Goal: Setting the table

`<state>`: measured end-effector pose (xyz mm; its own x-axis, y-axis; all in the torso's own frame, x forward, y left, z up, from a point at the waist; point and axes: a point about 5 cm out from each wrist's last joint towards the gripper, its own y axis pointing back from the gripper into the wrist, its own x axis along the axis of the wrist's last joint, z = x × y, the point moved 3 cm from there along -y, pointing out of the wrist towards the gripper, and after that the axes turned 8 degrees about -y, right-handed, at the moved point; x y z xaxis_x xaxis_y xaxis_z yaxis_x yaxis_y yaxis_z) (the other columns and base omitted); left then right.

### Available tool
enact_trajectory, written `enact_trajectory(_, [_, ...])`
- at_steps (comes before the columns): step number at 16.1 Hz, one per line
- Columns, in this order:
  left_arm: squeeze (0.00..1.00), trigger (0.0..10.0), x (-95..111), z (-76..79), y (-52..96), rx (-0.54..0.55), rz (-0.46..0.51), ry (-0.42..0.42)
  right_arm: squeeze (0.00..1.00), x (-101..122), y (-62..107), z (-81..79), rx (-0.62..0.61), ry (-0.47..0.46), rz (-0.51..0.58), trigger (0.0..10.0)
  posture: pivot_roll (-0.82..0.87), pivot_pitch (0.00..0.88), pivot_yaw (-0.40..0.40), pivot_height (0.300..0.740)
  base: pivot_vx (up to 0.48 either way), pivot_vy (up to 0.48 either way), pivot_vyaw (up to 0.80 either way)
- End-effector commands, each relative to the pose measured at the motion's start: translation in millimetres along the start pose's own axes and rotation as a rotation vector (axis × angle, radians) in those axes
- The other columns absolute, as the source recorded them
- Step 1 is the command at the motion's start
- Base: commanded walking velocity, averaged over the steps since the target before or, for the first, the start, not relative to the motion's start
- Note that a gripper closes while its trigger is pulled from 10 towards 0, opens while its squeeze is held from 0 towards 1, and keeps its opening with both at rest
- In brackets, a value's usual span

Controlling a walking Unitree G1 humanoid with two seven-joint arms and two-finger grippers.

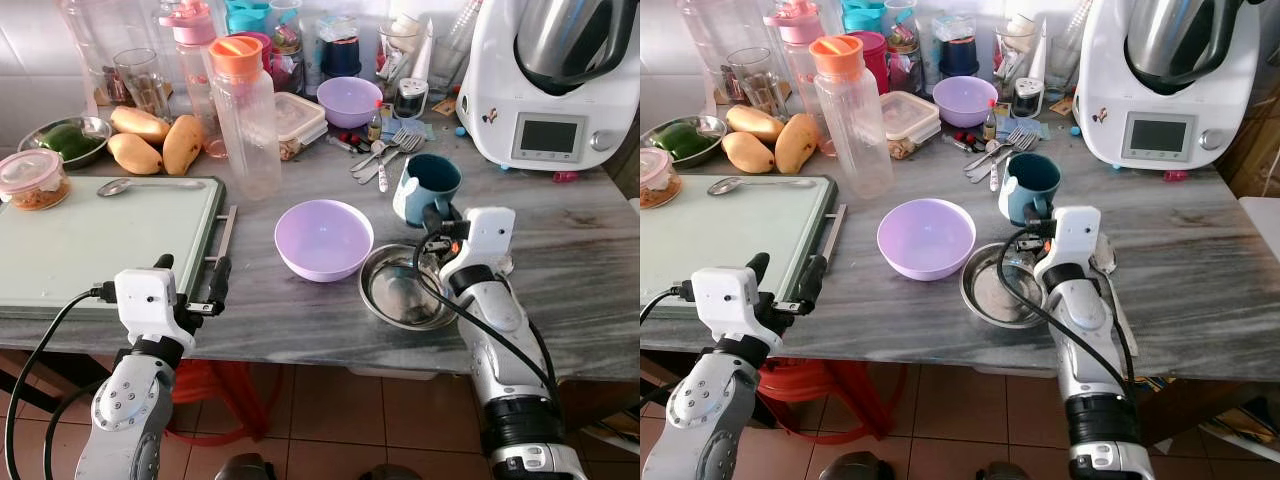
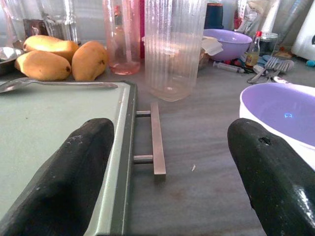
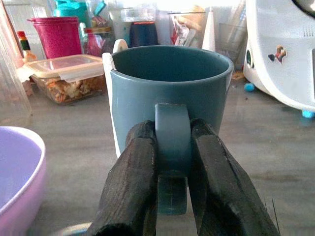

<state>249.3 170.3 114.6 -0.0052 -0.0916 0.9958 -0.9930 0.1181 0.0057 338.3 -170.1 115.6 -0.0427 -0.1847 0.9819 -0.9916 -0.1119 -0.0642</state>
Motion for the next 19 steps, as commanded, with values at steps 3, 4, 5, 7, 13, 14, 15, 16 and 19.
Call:
enact_trajectory(3, [0.0,10.0,4.3,1.0,0.2,-0.014,0.007,-0.006,0.0,-9.5,2.0,5.2,-0.004,-0.02,-0.025,10.0,0.08,0.004,0.047,0.74,0.0,0.0,0.0])
enact_trajectory(4, [0.0,10.0,4.7,0.8,0.1,-0.014,0.007,-0.007,0.0,-10.6,2.2,5.9,0.006,-0.005,-0.029,10.0,0.08,0.005,0.047,0.74,0.0,0.0,0.0])
enact_trajectory(5, [0.0,10.0,4.9,0.8,0.0,-0.014,0.007,-0.007,0.0,-11.2,2.3,5.9,0.016,0.004,-0.032,10.0,0.09,0.005,0.047,0.74,0.0,0.0,0.0])
enact_trajectory(7, [0.0,10.0,5.0,0.5,0.2,-0.014,0.006,-0.007,0.0,-11.4,1.9,8.0,0.023,0.007,-0.034,10.0,0.09,0.007,0.049,0.74,0.0,0.0,0.0])
enact_trajectory(13, [0.0,10.0,5.6,1.7,-0.3,-0.017,0.006,-0.006,0.82,-17.8,-0.8,7.6,0.074,0.023,-0.058,10.0,0.08,0.008,0.051,0.74,0.0,0.0,0.0])
enact_trajectory(14, [0.0,10.0,5.6,1.5,-0.2,-0.014,0.006,-0.007,1.0,-17.9,-0.5,7.5,0.074,0.027,-0.055,10.0,0.09,0.008,0.048,0.74,0.0,0.0,0.0])
enact_trajectory(15, [0.0,10.0,5.6,1.4,-0.2,-0.013,0.006,-0.007,1.0,-17.8,-0.2,7.7,0.072,0.031,-0.052,10.0,0.09,0.007,0.046,0.74,0.0,0.0,0.0])
enact_trajectory(16, [0.0,10.0,5.5,1.5,-0.3,-0.012,0.006,-0.006,1.0,-16.8,0.1,8.2,0.071,0.042,-0.043,10.0,0.09,0.007,0.046,0.74,0.0,0.0,0.0])
enact_trajectory(19, [0.0,10.0,4.8,1.9,-1.0,-0.014,0.005,-0.004,1.0,-8.9,0.2,11.3,0.051,0.078,-0.005,10.0,0.08,0.002,0.046,0.74,0.0,0.0,0.0])
